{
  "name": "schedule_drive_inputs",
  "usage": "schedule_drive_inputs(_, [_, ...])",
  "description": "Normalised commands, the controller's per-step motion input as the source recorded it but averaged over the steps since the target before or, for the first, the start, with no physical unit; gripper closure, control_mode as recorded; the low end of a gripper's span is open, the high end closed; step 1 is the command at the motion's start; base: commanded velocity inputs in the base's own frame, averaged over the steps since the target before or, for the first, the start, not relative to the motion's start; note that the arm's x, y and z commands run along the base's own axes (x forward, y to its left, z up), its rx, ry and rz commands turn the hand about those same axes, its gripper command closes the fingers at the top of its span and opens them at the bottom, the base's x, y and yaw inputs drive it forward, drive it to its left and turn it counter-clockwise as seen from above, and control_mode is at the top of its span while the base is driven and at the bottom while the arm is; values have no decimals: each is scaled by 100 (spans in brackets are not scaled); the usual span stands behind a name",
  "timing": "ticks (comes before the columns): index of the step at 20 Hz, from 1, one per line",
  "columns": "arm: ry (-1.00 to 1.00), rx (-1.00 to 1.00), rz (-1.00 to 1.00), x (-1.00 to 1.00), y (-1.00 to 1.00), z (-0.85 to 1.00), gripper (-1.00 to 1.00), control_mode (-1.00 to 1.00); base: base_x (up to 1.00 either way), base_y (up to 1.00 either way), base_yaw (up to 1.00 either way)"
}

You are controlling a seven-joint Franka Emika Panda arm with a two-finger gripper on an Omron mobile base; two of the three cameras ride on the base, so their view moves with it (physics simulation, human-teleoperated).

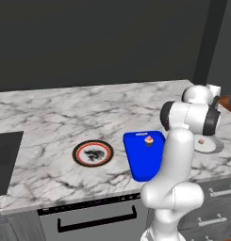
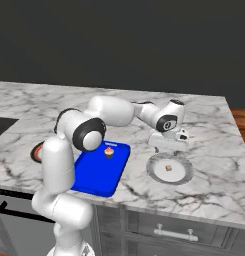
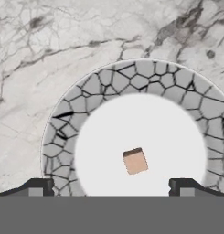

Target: Move the dessert items from the plates to the tray.

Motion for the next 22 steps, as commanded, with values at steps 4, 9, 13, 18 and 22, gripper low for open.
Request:
schedule_drive_inputs(4, [2, 0, -3, 0, -5, -52, -100, -100, 0, 0, 0])
schedule_drive_inputs(9, [0, 0, -4, -1, -19, -13, -100, -100, 0, 0, 0])
schedule_drive_inputs(13, [0, 0, -2, -14, -14, 0, -100, -100, 0, 0, 0])
schedule_drive_inputs(18, [0, 0, 0, -11, -2, 0, -100, -100, 0, 0, 0])
schedule_drive_inputs(22, [0, 0, 0, -3, 0, -8, -100, -100, 0, 0, 0])
